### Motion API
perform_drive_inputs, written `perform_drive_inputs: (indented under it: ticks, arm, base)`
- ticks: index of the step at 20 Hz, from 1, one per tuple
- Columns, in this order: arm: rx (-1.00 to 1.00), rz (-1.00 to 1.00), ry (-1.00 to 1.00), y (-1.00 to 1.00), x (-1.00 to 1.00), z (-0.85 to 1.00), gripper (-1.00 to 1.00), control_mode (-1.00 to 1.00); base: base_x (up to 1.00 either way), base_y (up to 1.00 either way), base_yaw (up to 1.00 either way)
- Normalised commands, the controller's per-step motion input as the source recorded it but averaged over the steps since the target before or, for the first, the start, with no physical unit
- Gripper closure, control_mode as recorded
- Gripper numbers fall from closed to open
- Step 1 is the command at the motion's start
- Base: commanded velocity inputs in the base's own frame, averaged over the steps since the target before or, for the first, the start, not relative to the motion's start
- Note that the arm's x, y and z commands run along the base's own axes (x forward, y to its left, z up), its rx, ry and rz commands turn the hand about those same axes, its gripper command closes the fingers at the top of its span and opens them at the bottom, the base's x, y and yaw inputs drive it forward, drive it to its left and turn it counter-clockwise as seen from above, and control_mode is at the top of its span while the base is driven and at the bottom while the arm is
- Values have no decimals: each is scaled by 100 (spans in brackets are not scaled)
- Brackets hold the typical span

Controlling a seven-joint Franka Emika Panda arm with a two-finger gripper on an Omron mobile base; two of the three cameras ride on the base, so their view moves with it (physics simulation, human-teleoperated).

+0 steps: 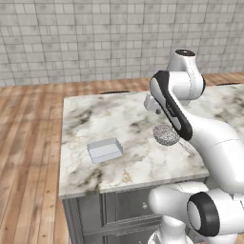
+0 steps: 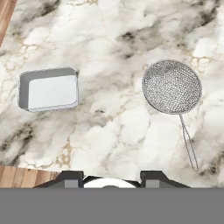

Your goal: Pick the tupperware and strainer and place them in the sink. Then turn on the water.

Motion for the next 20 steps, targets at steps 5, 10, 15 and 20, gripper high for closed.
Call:
perform_drive_inputs:
  ticks: [5, 10, 15, 20]
  arm:
    - [0, -1, 10, 0, -3, -12, -100, -100]
    - [-1, 0, 1, 28, 6, -20, -100, -100]
    - [-5, 0, 0, 60, 6, -10, -100, -100]
    - [-4, 0, 0, 67, 12, -20, -100, -100]
  base:
    - [0, 0, 0]
    - [0, 0, 0]
    - [0, 0, 0]
    - [0, 0, 0]
